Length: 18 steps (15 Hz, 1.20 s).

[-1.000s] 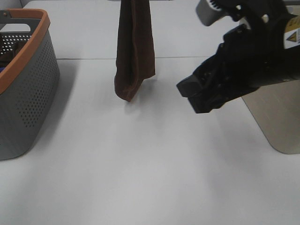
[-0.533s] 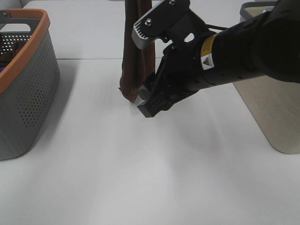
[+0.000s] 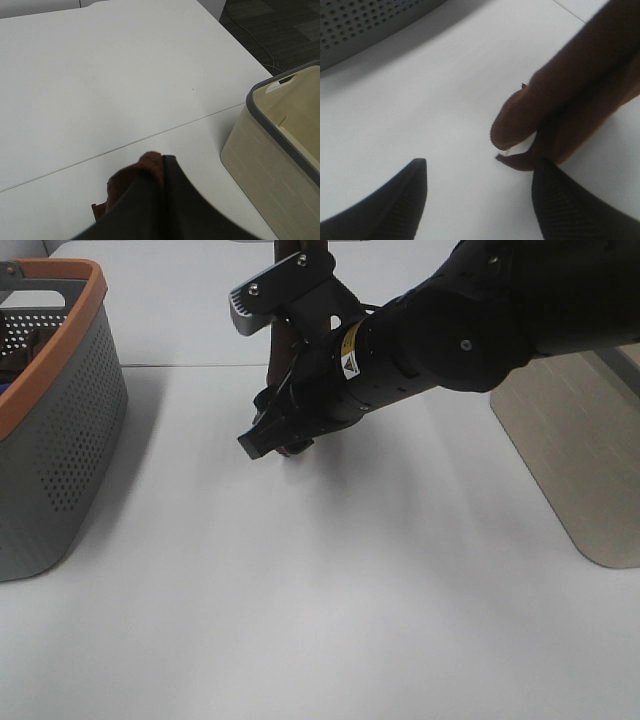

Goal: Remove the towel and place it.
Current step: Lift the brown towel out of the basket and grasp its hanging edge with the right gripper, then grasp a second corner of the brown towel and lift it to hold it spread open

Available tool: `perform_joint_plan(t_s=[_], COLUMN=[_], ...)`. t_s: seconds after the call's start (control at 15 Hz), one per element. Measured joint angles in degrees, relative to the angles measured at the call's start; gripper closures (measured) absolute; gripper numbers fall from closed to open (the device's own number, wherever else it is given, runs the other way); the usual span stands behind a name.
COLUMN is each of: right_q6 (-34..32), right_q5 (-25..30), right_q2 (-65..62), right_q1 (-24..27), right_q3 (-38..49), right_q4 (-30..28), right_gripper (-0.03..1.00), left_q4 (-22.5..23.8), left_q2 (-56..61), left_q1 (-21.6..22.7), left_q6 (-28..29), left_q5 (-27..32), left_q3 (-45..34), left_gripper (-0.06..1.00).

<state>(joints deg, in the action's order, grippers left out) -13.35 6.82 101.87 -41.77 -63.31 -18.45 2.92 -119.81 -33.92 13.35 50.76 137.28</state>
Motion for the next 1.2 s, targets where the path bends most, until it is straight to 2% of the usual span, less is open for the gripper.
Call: perform_joint_plan(t_s=[0.13, 0.4, 0.8, 1.2], right_q6=[-3.67, -5.90, -6.25, -9.22], right_q5=[-1.20, -5.04, -5.39, -6.25], right_q2=[0.86, 0.92, 6.47, 8.88], right_q1=[2.52, 5.04, 5.04, 10.03], right_q3=[-0.74, -0.86, -3.21, -3.32], right_q4=[0.00, 0.57, 2.46, 3.44], right_gripper=[0.37, 0.37, 0.37, 0.39], left_q4=[-0.63, -2.52, -2.92, -2.92], left_q2=[0.00, 0.00, 0.00, 0.00], left_q1=[0.00, 0.00, 0.00, 0.00], left_q6=[-0.46, -1.43, -2.46, -2.58], left_q5=[0.00, 0.00, -1.26, -1.26], left_q3=[0.00, 0.00, 0.00, 0.00], left_gripper=[0.94, 0.94, 0.94, 0.94])
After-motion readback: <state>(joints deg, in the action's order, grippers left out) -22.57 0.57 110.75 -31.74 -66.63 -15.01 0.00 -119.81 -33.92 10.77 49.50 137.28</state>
